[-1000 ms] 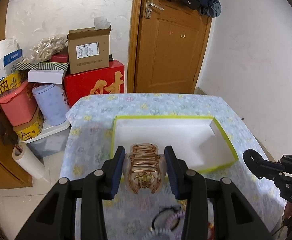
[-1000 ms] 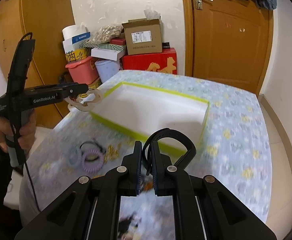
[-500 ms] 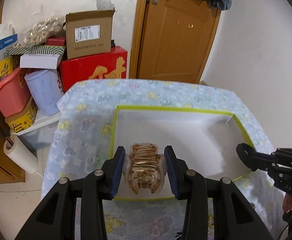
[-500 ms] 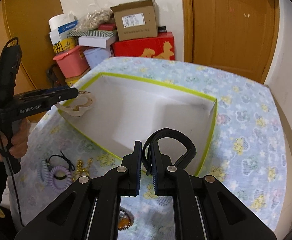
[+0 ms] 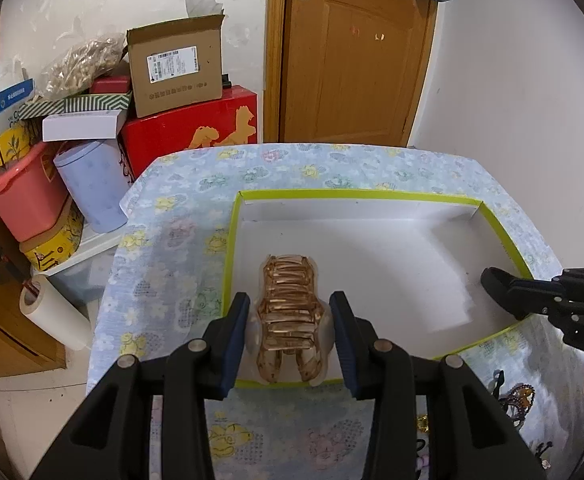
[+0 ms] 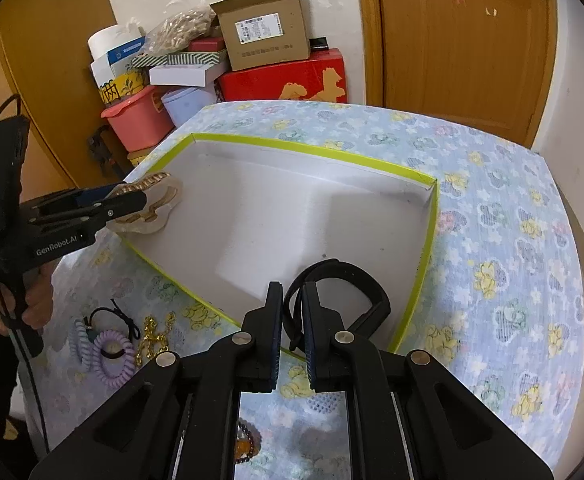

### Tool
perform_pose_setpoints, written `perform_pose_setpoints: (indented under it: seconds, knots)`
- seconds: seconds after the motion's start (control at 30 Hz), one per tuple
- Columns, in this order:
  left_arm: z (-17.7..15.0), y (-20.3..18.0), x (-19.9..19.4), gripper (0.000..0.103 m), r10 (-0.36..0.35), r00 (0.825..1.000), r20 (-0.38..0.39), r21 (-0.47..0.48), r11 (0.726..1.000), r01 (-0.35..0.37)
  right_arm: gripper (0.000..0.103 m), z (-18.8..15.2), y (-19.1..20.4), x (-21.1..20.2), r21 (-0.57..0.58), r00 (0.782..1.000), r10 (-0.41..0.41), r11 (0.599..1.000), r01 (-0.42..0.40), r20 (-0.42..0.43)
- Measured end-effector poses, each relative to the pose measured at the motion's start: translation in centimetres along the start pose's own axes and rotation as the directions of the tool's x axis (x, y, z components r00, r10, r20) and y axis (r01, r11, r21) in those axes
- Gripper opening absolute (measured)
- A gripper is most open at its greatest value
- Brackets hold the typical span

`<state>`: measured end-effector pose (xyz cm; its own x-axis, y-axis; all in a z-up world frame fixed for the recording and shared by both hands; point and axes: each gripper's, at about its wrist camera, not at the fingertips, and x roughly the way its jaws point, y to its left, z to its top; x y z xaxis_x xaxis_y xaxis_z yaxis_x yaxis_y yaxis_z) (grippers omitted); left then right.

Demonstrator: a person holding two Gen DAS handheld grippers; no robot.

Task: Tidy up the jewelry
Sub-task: 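Carry both items into the green box and open both tools, then grasp the black figurine charm with the right tool while the left tool grasps the blue coil tie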

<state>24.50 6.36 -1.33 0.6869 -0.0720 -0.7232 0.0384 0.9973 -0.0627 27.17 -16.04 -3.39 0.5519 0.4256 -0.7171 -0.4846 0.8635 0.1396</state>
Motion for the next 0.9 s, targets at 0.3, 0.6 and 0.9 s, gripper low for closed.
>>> perform_pose_setpoints:
  seconds: [0.3,0.6,0.9]
  knots:
    - [-0.3,0.4,-0.5,0.046,-0.016,1.0,-0.006,-0.017,1.0,0.016,0.024,-0.5,-0.4,-1.9,0.028,0.999,-0.002,1.0,0.001,0.033]
    - [-1.9,0.8,-3.8,0.048,-0.004,1.0,0.027,-0.034,0.999,0.005,0.024,-3.8,0.8,-6.5,0.037,0.994,-0.037,0.999,0.034,0.099]
    - [-6.2,0.2,-9.0,0.048,-0.002,0.999,0.044,-0.062,0.998,0.005,0.024,-9.5,2.8,-10.0,0.061,0.994,-0.019,0.998,0.013,0.103]
